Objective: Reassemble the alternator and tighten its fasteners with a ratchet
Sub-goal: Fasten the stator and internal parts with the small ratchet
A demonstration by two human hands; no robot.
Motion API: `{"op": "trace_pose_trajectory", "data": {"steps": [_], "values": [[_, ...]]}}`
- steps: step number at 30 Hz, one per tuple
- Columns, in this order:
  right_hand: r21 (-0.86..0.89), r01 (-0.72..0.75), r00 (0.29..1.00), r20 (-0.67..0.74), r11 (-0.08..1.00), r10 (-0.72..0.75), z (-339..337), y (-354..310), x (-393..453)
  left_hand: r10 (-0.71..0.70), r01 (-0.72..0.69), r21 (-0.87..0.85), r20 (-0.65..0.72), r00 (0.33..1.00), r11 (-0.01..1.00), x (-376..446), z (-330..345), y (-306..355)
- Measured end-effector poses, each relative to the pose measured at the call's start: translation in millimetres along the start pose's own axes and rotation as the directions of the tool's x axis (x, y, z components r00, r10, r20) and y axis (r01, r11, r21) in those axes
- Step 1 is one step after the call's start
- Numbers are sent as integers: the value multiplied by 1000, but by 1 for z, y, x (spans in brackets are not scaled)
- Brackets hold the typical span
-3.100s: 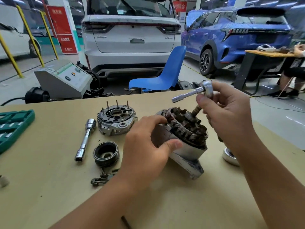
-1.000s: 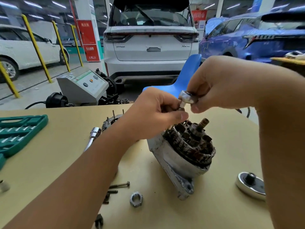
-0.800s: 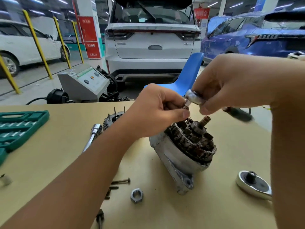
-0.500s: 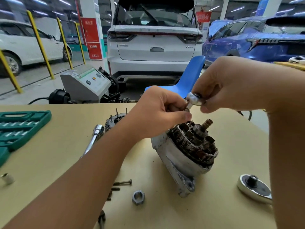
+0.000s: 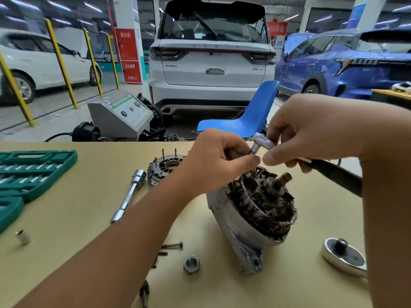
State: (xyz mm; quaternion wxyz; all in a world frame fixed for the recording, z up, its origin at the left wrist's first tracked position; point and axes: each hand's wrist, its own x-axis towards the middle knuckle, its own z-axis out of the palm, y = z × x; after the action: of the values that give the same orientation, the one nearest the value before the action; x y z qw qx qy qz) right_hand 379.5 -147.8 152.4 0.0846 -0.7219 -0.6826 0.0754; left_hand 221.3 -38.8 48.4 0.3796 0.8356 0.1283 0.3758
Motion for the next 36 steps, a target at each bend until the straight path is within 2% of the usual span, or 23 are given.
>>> {"op": "trace_pose_trajectory", "data": {"steps": [2, 6, 9, 11, 14, 18, 21, 23, 30, 36], "values": [[-33, -5, 999, 50, 999, 7, 2, -2, -2, 26, -26, -9, 23, 999, 1000, -3, 2, -2], [-143, 55, 999, 9, 988, -54, 10, -9, 2, 67, -62, -39, 125, 990, 997, -11, -8, -7], [15, 90, 995, -36, 996, -89, 2, -15, -3, 71, -65, -130, 46, 996, 989, -9, -13, -6], [105, 131, 988, -99, 986, -121, -3, -16, -8, 87, -88, -131, -10, 996, 988, -8, -18, -7], [127, 157, 983, -115, 979, -142, -4, -17, -16, 73, -65, -119, 62, 995, 991, -12, -28, -11], [133, 134, 990, -64, 982, -126, -5, -18, -20, 57, -66, 30, 237, 970, 997, -20, -29, -11], [163, 131, 991, -17, 978, -130, -5, -18, -23, 122, -180, 246, 236, 964, 952, -21, -29, -4], [159, 105, 994, 21, 982, -110, -5, -19, -24, 131, -216, 332, 260, 957, 918, -22, -29, 2], [163, 36, 999, 30, 986, -41, 2, -13, -23, 94, -191, 339, 281, 955, 921, -23, -26, 4], [180, 25, 998, -61, 983, -15, 9, -11, -29, 53, -130, 285, 263, 963, 950, -25, -27, 3]]}}
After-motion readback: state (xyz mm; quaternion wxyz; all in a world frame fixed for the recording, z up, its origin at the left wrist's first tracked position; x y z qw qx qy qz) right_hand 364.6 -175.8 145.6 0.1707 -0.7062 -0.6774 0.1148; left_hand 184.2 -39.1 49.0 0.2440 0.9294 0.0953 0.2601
